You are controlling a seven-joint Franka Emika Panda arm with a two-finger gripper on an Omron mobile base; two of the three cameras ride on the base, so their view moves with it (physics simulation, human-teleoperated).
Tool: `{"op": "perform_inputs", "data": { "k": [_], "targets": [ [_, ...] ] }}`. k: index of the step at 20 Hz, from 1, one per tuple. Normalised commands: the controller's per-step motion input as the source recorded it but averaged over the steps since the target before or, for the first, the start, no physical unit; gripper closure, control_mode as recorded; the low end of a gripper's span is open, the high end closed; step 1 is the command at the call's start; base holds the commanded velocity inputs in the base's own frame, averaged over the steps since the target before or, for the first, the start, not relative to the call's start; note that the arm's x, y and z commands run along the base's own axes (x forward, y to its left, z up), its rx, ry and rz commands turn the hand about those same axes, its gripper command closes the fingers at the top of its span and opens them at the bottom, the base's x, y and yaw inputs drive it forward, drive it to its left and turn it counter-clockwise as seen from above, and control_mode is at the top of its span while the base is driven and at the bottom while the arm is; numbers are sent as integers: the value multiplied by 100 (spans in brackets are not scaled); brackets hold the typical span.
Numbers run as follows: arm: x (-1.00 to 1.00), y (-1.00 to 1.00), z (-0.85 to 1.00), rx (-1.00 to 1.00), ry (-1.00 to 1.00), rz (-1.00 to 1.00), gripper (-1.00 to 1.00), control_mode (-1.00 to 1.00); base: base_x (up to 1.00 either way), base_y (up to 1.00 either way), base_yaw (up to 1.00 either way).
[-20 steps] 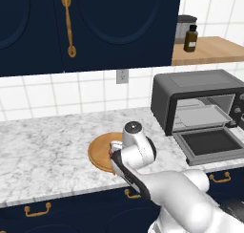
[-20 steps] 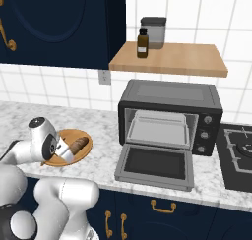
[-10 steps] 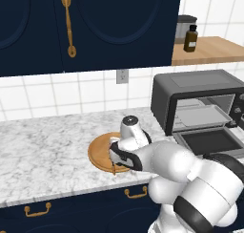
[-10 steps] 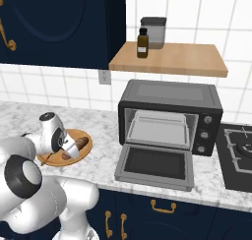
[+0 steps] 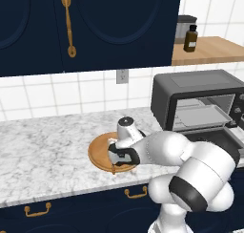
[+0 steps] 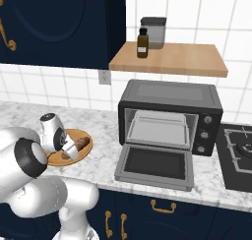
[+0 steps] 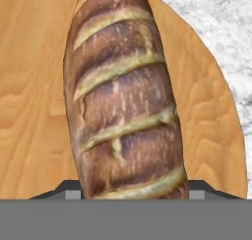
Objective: Pick up the kebab skewer and baguette bread, and place them inside the toaster oven. Close the toaster oven door and start by setting the timer.
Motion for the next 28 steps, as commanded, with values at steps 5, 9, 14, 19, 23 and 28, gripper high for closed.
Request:
{"op": "perform_inputs", "data": {
  "k": [5,9,14,19,23,28],
  "targets": [
    [-28,-30,52,3,0,-1,100,-100,0,0,0],
    [-56,-74,100,7,0,0,100,-100,0,0,0],
    [-61,-99,100,3,-5,1,100,-100,0,0,0],
    [-31,-100,68,0,-4,9,100,-100,0,0,0],
    [-23,-99,21,0,-9,26,100,-100,0,0,0],
    [-2,-83,24,0,-4,28,100,-100,0,0,0]
  ]
}}
